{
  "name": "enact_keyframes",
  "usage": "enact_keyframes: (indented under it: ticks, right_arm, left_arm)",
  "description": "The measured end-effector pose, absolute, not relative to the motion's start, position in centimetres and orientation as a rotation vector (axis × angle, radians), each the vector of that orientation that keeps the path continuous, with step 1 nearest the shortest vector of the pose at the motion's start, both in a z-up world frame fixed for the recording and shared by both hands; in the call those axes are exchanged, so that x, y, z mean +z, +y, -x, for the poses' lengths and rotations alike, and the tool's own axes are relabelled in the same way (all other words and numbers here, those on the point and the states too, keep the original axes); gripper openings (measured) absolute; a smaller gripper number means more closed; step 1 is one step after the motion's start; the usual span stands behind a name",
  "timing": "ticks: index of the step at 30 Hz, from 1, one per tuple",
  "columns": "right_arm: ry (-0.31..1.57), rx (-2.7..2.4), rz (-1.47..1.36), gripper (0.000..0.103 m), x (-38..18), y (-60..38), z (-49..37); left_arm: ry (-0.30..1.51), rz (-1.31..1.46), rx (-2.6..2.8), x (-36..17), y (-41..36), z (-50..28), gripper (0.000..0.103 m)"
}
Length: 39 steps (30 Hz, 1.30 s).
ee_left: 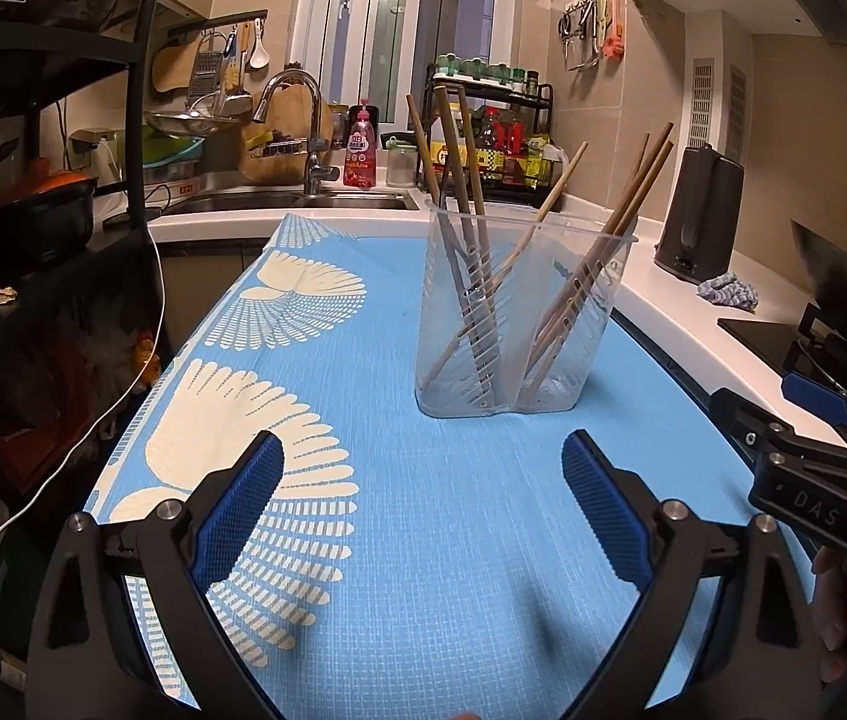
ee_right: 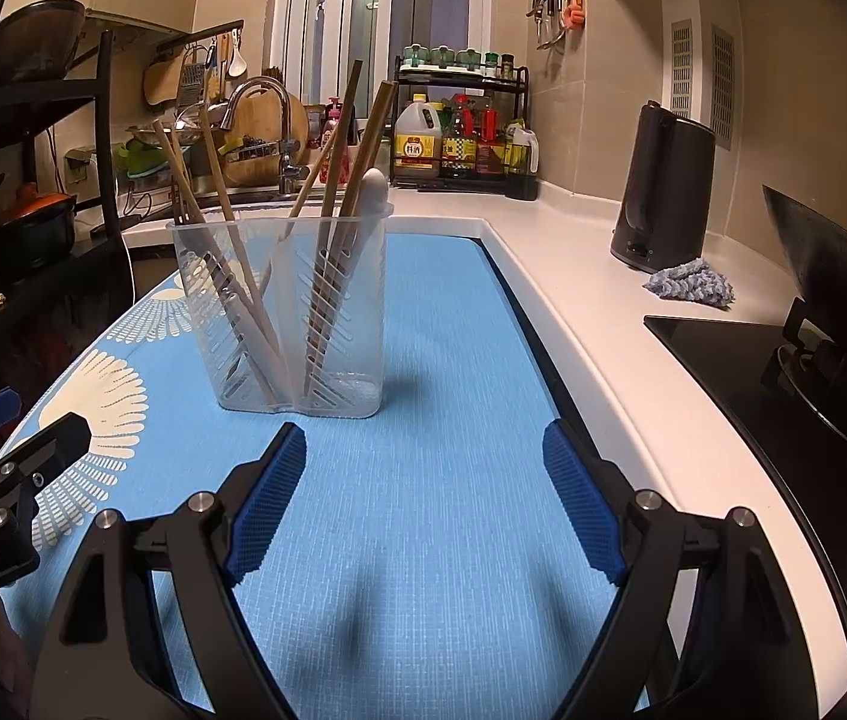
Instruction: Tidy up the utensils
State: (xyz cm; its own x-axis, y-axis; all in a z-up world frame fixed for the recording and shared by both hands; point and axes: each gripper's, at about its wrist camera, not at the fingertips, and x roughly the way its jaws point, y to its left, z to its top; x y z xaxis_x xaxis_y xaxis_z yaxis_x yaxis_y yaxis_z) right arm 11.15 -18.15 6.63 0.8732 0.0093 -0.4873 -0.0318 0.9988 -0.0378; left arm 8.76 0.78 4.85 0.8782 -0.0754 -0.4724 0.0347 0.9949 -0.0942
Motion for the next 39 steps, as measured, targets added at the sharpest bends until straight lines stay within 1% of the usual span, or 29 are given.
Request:
enact_keyframes:
  ticks: [39]
  right_arm:
    - [0.490,0.028,0.057,0.080,7.01,-17.53,-10.63]
  left_arm:
    - [0.470,0.112,-0.062,5.60,1.56,-8.27,0.091]
